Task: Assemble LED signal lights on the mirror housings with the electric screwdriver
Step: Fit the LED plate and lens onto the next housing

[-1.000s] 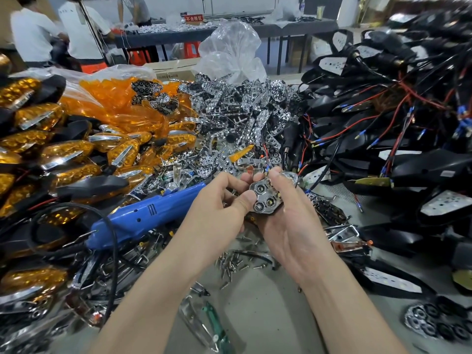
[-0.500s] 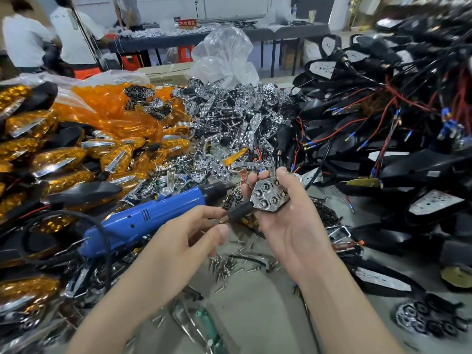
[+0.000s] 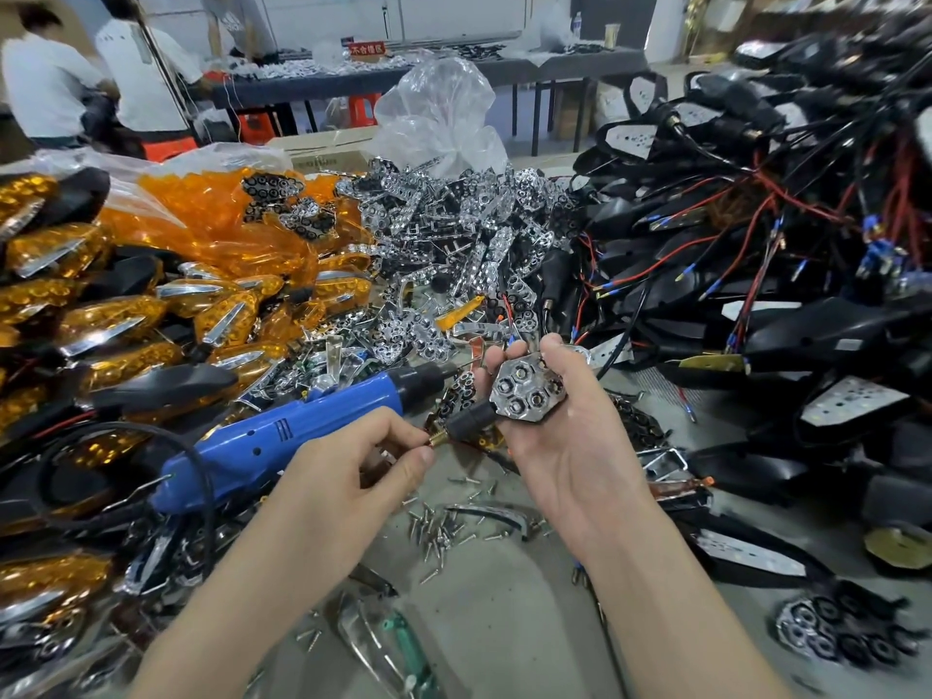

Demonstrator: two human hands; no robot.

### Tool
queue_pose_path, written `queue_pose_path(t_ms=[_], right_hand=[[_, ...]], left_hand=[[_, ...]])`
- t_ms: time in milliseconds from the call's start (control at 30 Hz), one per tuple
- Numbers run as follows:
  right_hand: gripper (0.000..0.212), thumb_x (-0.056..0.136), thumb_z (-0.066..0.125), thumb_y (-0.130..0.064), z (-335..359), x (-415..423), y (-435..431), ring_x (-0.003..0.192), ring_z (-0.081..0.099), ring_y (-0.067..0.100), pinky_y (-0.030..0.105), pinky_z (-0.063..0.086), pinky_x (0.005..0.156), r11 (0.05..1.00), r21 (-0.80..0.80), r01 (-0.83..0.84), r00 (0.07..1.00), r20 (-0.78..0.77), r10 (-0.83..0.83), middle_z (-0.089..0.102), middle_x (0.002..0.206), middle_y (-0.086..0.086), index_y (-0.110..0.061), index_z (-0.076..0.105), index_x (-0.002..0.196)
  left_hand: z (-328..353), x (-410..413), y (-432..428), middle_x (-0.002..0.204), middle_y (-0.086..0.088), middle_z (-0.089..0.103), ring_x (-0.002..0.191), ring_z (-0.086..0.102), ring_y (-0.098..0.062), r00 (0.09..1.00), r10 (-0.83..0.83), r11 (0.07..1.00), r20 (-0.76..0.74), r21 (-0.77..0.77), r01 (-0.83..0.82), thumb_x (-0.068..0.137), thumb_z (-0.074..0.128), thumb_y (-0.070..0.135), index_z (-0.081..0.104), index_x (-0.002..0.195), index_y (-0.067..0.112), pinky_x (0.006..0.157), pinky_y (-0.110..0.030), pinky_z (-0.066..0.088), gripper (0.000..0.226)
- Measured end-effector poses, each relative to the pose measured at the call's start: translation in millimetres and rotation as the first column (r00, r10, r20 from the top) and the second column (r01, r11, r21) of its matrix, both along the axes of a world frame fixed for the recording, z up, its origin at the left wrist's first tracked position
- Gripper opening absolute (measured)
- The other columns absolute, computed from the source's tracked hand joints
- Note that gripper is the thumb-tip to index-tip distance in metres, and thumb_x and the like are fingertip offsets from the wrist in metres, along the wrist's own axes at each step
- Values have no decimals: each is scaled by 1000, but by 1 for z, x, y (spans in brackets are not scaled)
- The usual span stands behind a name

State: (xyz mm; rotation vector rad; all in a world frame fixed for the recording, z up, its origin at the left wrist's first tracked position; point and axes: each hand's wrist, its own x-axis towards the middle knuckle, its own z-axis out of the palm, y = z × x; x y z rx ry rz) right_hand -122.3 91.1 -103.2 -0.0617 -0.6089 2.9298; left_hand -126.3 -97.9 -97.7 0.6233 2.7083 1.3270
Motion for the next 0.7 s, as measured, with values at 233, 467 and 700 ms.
queue_pose_path(t_ms=[233,467,700], right_hand=[[29,78,70,-16,2,1,0,81,72,24,40,62,86,1000,-10,2,1000,7,-2,68,82,7,-10,55,101],[28,78,69,-17,2,2,0,83,72,23,37,62,80,1000,19,-2,1000,3,2,67,85,9,-10,55,101],[25,80,70,-15,2,1,0,84,71,24,38,62,84,1000,-1,-7,1000,5,7,67,86,9,-10,57,100]], left_hand=[[0,1,2,69,7,65,60,57,-17,996,28,1000,-89,10,-27,74,52,66,65,92,44,62,-49,54,31],[1,0,4,70,17,66,58,55,-2,994,58,998,-89,29,-55,72,59,56,66,92,48,54,-15,44,22],[2,1,5,83,26,69,74,63,4,992,48,999,-120,17,-47,85,74,22,70,85,38,63,-6,44,17]])
